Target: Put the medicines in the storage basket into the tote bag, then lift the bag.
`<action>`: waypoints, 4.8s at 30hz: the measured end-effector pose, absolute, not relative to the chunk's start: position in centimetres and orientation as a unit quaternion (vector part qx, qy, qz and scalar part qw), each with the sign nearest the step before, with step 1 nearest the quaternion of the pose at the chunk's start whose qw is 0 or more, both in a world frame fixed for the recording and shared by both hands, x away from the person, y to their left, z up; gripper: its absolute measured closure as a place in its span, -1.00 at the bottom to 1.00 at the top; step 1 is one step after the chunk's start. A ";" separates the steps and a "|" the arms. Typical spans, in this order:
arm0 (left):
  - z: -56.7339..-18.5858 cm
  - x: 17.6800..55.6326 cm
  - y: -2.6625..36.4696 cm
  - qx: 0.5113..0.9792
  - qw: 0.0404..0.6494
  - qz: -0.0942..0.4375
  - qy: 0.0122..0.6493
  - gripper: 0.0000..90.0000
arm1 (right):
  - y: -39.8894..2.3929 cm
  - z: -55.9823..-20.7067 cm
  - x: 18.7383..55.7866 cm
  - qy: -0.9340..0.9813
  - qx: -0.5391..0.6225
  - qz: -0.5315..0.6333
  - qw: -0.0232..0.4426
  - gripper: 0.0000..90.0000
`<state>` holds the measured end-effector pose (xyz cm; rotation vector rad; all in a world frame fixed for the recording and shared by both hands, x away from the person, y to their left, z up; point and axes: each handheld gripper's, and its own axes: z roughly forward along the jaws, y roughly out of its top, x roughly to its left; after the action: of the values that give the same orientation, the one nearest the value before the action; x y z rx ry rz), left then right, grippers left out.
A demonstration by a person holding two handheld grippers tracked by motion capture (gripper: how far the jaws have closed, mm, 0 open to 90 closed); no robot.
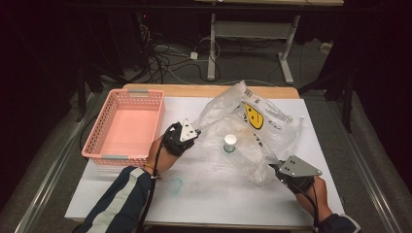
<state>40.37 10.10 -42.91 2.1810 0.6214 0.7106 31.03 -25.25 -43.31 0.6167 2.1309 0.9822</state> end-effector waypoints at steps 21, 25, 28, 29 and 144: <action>-41.4 39.0 11.5 0.810 0.425 0.316 0.251 0.92 | -26.2 -41.9 30.9 0.791 0.249 0.413 0.377 1.00; -41.1 38.7 11.7 0.806 0.430 0.321 0.250 0.92 | -26.3 -41.6 30.9 0.786 0.249 0.418 0.380 1.00; -40.8 38.4 11.8 0.804 0.439 0.314 0.250 0.92 | -26.3 -41.4 30.9 0.785 0.248 0.419 0.383 1.00; -40.7 38.2 11.7 0.804 0.439 0.315 0.247 0.92 | -26.3 -41.3 31.0 0.784 0.248 0.420 0.384 1.00; -29.7 43.2 15.3 0.706 0.504 0.390 0.309 0.93 | -25.8 -30.1 41.5 0.716 0.309 0.485 0.395 1.00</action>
<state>43.24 15.27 -29.70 1.7051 0.7461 0.9414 41.53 -25.82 -30.12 0.7838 1.8152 1.2307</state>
